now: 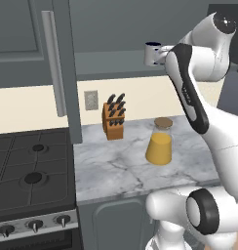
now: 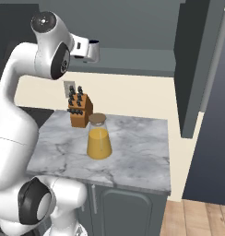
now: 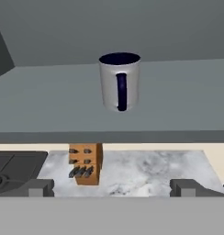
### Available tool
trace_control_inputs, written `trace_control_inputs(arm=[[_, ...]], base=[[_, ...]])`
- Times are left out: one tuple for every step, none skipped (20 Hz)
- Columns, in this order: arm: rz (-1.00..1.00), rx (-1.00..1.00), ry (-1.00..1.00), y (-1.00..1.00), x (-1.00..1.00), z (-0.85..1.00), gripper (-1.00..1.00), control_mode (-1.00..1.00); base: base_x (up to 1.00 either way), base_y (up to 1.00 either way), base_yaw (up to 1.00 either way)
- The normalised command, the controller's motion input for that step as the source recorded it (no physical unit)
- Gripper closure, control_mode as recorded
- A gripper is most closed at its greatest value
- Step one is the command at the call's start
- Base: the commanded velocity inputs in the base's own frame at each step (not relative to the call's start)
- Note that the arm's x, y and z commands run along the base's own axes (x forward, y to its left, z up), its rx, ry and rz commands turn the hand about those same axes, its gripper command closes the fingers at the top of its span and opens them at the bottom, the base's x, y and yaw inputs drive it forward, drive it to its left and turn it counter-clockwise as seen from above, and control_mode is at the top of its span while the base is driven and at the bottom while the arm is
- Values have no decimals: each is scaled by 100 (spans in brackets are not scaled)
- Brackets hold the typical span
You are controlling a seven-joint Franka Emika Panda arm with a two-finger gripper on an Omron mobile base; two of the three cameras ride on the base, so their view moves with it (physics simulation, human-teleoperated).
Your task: There is a tray on the dining counter. Grab the cup, mug, and pitcher and place them on the tray. The pitcher may be placed next to the tray if it cannot fit the tray.
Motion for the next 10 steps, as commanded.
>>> trace_control_inputs(arm=[[0,3,0,-9,49,0,-100,-100],[0,3,0,-1,46,0,-100,-100],[0,2,0,-3,46,0,-100,-100],[0,2,0,-9,44,0,-100,-100],[0,3,0,-10,43,0,-100,-100],[0,2,0,-8,44,0,-100,-100],[0,1,0,-6,43,0,-100,-100],[0,1,0,-4,42,0,-100,-100],[0,1,0,-5,44,0,-100,-100],[0,2,1,-9,43,0,-100,-100]], base=[[0,0,0],[0,0,0],[0,0,0],[0,0,0],[0,0,0],[0,0,0],[0,0,0],[0,0,0],[0,0,0],[0,0,0]])
